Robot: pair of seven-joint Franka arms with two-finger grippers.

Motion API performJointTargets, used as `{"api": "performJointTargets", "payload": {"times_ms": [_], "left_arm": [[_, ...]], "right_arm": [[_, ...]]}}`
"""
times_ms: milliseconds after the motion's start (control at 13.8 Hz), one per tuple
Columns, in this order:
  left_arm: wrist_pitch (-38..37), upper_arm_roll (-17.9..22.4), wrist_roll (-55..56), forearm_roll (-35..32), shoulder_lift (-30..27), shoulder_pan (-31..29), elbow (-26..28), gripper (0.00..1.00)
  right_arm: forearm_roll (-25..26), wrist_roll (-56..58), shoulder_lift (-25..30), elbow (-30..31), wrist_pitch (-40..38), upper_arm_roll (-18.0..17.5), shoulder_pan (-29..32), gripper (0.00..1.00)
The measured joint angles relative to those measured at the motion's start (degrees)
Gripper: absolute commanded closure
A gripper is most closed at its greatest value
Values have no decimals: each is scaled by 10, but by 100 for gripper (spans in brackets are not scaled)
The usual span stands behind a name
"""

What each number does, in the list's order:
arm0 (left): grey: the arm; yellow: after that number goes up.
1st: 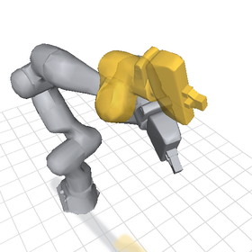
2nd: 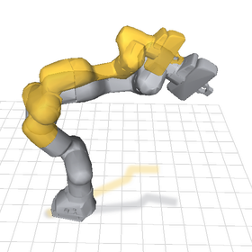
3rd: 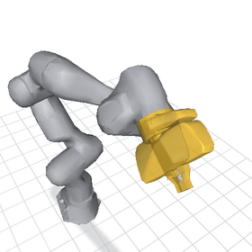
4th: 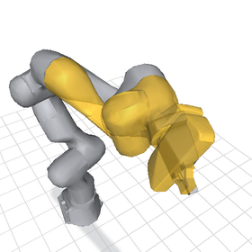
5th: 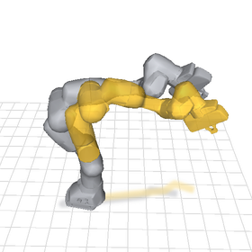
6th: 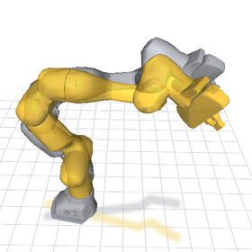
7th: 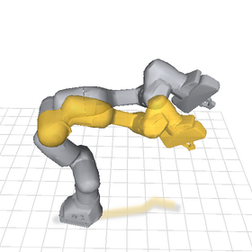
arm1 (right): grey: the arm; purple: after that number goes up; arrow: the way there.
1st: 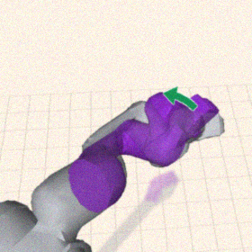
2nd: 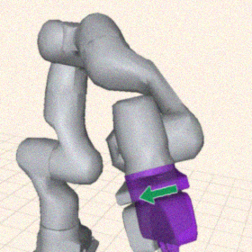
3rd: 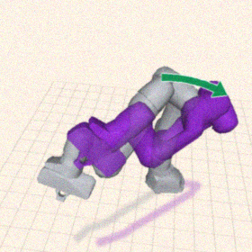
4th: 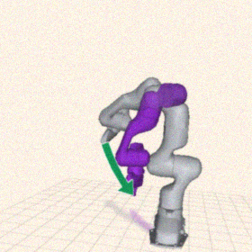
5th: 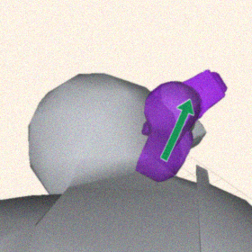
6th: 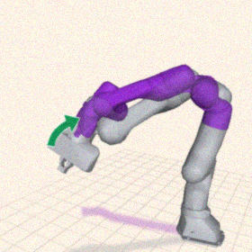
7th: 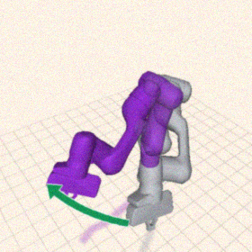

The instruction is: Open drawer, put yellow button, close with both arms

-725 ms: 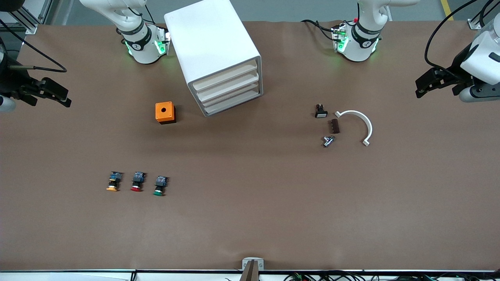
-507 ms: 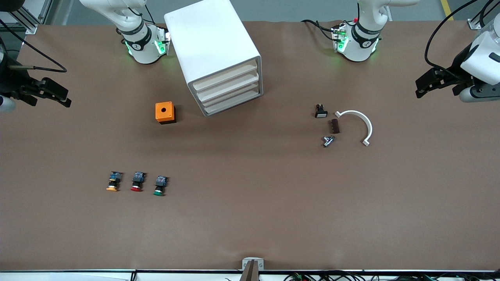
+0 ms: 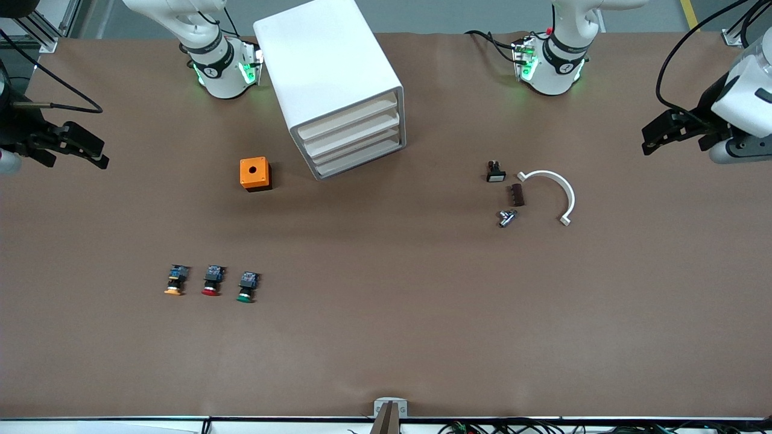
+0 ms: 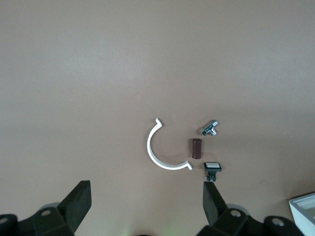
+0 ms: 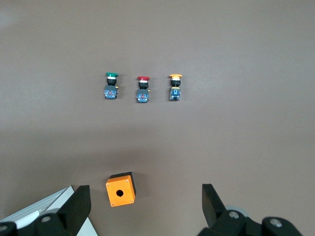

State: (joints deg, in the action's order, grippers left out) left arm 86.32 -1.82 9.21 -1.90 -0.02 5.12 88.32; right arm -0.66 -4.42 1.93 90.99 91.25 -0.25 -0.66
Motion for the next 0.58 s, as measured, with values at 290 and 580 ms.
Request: {"api": "performJointTargets", "payload": {"times_ms": [290,580], "left_arm": [[0,0,0,0,43,1,-12,1],[0,-3,0,1,79,20,-15,0]], "right_arm": [[0,0,0,0,0,0,0,0],[0,0,0,0,2,0,0,0]]}}
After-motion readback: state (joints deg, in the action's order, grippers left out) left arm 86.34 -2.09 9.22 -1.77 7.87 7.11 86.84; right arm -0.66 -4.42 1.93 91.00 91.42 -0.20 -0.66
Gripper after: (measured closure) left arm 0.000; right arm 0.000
